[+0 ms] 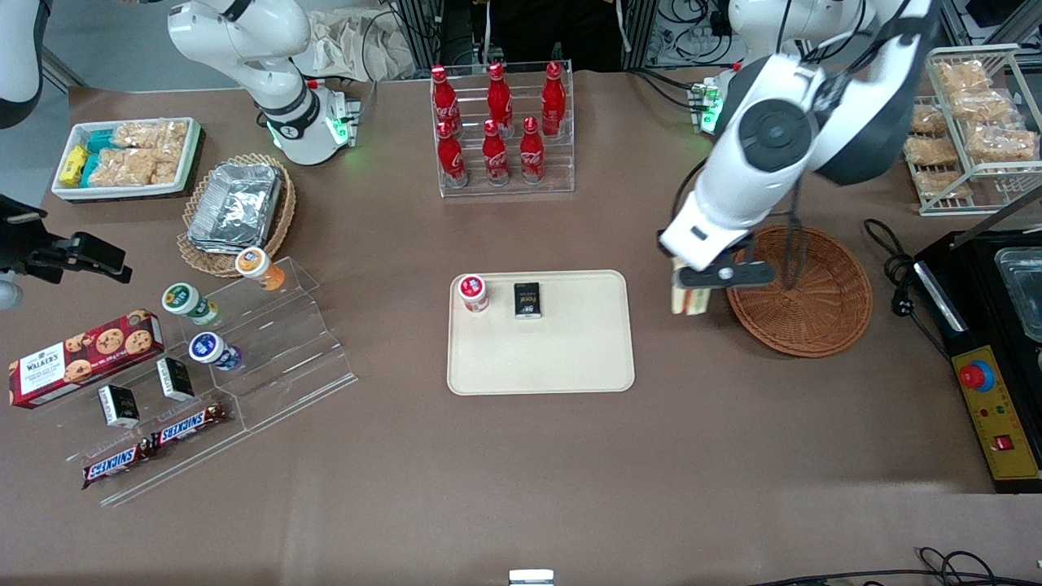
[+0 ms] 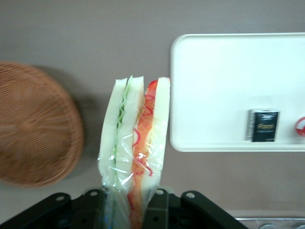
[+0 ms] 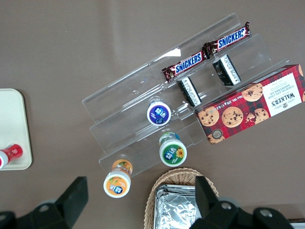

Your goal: Place sandwich from basket to tray

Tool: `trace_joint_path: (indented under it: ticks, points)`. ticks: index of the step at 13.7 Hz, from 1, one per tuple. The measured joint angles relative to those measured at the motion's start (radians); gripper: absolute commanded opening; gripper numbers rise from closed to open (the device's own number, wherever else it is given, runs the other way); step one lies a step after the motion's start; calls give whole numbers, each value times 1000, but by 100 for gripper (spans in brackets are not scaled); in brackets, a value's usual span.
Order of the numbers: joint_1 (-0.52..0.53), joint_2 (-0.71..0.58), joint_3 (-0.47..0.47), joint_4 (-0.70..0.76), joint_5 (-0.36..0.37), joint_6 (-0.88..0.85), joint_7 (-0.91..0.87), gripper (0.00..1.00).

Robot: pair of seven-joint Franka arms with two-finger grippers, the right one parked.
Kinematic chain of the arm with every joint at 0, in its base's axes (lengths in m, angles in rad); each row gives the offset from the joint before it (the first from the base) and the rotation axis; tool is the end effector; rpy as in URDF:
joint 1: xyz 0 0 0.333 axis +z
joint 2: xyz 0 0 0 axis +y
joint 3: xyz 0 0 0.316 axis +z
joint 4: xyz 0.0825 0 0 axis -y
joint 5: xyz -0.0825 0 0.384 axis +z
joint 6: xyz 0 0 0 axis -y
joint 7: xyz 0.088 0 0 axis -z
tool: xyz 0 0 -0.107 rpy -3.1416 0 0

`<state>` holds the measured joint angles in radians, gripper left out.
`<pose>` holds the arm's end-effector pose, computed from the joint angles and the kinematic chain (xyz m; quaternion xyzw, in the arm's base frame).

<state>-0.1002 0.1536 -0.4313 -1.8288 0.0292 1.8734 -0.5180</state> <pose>0.5140 -0.2881 0.4465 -0.9987 0.0110 0.0501 0.0078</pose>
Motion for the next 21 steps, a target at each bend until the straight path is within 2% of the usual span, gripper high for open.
trace_joint_path:
  ticks: [4, 9, 10, 11, 12, 15, 21]
  points:
    - [-69, 210, -16, 6, 132, 199, -90, 0]
    - [-89, 413, -16, 22, 231, 388, -153, 0]
    - [-92, 432, -16, 26, 255, 402, -172, 15]
    - [-96, 447, -17, 29, 282, 411, -196, 82]
    - [-102, 458, -17, 30, 311, 416, -220, 100]
    - [-113, 475, -18, 32, 365, 418, -272, 100]
    - [-114, 476, -18, 39, 368, 418, -290, 100]
